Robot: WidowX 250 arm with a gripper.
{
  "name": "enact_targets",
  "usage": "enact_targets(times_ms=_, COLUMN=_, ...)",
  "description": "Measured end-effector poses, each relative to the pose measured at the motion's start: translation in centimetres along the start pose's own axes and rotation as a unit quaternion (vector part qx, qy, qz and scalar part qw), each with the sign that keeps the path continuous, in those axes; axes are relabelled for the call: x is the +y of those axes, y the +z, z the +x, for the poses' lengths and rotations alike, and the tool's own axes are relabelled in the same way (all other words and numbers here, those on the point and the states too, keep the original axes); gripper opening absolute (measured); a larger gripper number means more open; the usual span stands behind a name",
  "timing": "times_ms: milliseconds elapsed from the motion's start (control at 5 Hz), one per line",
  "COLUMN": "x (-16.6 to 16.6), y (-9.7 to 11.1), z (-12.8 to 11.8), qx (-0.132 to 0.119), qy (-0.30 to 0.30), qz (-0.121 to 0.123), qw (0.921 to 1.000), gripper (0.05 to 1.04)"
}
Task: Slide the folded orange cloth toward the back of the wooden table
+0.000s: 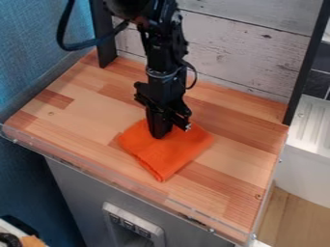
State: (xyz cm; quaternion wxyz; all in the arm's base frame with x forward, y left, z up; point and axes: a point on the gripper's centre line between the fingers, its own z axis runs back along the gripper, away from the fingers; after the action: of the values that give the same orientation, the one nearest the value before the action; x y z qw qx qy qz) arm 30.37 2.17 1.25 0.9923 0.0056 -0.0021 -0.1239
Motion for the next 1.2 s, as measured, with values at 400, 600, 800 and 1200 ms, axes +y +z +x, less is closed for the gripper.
enact_targets(times_ms=400, x=1.5, y=0.2, z=0.6, qx=0.003, qy=0.052, qz=-0.005, qw=0.9986, gripper=0.059)
enact_targets(times_ms=600, x=2.0, y=0.3, z=1.2, qx=0.002, qy=0.072, qz=-0.005, qw=0.9974, gripper=0.059)
enact_targets(times_ms=800, x=2.5, y=0.5, z=1.5, qx=0.002, qy=0.090, qz=-0.007, qw=0.9959, gripper=0.059)
enact_targets(times_ms=1200, x=2.7, y=0.1, z=1.8, qx=0.004, qy=0.114, qz=-0.009, qw=0.9934, gripper=0.059)
